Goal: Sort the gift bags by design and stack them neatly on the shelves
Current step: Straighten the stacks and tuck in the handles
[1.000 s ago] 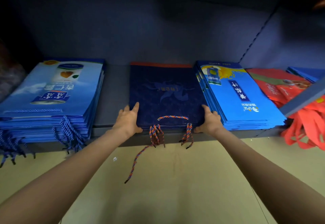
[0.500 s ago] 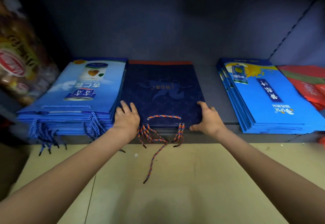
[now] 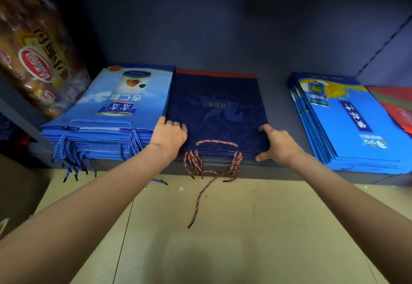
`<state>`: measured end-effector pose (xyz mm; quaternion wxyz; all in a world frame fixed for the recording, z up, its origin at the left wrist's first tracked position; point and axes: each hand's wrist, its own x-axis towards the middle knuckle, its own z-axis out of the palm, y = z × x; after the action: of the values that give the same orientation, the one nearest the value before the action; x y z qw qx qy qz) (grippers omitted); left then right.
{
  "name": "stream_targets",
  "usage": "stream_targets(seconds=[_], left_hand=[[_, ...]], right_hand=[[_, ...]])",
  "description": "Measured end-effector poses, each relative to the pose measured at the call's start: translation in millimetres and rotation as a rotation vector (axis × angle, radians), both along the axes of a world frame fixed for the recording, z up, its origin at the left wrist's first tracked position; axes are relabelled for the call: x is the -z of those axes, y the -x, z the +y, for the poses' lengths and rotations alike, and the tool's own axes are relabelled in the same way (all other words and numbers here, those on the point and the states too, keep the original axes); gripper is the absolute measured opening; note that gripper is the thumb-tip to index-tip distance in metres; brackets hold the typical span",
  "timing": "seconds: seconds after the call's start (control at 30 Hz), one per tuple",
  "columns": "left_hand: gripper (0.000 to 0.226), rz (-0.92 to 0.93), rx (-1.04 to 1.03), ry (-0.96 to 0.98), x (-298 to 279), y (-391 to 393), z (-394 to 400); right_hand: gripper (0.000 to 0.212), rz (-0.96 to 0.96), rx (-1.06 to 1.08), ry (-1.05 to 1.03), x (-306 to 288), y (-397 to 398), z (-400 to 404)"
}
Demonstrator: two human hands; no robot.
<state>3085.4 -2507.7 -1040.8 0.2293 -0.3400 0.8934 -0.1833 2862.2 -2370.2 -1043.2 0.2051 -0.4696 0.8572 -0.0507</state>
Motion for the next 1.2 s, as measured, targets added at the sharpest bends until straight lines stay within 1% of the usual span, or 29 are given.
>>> stream_targets(seconds=[0.13, 0.27, 0.33, 0.37, 0.4, 0.43, 0.47, 0.5, 0.57, 0.6, 0.67, 0.7, 0.77, 0.83, 0.9, 0.93, 1.0, 1.03, 1.07, 1.13, 1.2], left_hand=[[0.080, -0.001, 0.048, -0.003, 3, -3, 0], [0.080, -0.009, 0.035, -0.016, -1, -4, 4], [0.082, 0.037, 0.043, -0.092, -1, -7, 7], [0.084, 0.097, 0.028, -0.193, 0, -10, 9], [0.086, 0.180, -0.011, -0.320, 1, -13, 13], [0.087, 0.272, -0.057, -0.431, 3, -14, 19], [0.085, 0.362, -0.107, -0.490, 8, -13, 25], [0.082, 0.447, -0.158, -0.493, 14, -9, 30], [0.076, 0.574, -0.235, -0.388, 26, 3, 39], [0.073, 0.601, -0.253, -0.323, 30, 9, 41], [0.072, 0.577, -0.231, -0.239, 33, 16, 41], [0.075, 0.531, -0.193, -0.213, 34, 14, 40], [0.084, 0.446, -0.101, -0.201, 38, 0, 32], [0.089, 0.403, -0.025, -0.228, 41, -17, 23], [0.094, 0.350, 0.037, -0.291, 40, -27, 17], [0.095, 0.348, 0.035, -0.343, 39, -28, 15], [0.091, 0.373, 0.009, -0.434, 32, -26, 11], [0.087, 0.389, 0.000, -0.471, 28, -25, 8], [0.082, 0.405, -0.009, -0.509, 25, -25, 5], [0.073, 0.430, -0.025, -0.569, 19, -23, -1], [0.068, 0.429, -0.027, -0.583, 17, -22, -4]], right_hand=[[0.085, 0.064, -0.034, -0.001, 7, -1, 7], [0.083, 0.147, -0.042, 0.022, 9, -6, 13], [0.080, 0.255, -0.037, 0.129, 11, -15, 27], [0.074, 0.263, -0.020, 0.243, 15, -21, 38], [0.067, 0.201, 0.028, 0.366, 20, -31, 49], [0.059, 0.081, 0.120, 0.463, 26, -43, 59], [0.053, -0.066, 0.242, 0.531, 32, -55, 65], [0.050, -0.221, 0.371, 0.557, 39, -68, 66], [0.050, -0.502, 0.574, 0.560, 51, -89, 56], [0.049, -0.625, 0.669, 0.581, 55, -96, 46], [0.048, -0.810, 0.832, 0.618, 56, -103, 27], [0.046, -0.860, 0.868, 0.626, 56, -104, 19], [0.037, -0.854, 0.881, 0.607, 60, -100, 11], [0.023, -0.724, 0.866, 0.547, 65, -91, 14], [0.018, -0.589, 0.872, 0.492, 73, -77, 28], [0.021, -0.527, 0.877, 0.445, 77, -69, 39], [0.037, -0.406, 0.878, 0.323, 82, -60, 62], [0.040, -0.391, 0.872, 0.266, 83, -61, 71], [0.035, -0.423, 0.859, 0.223, 83, -67, 77], [0.012, -0.578, 0.758, 0.139, 83, -89, 76], [0.013, -0.735, 0.575, 0.099, 87, -117, 64]])
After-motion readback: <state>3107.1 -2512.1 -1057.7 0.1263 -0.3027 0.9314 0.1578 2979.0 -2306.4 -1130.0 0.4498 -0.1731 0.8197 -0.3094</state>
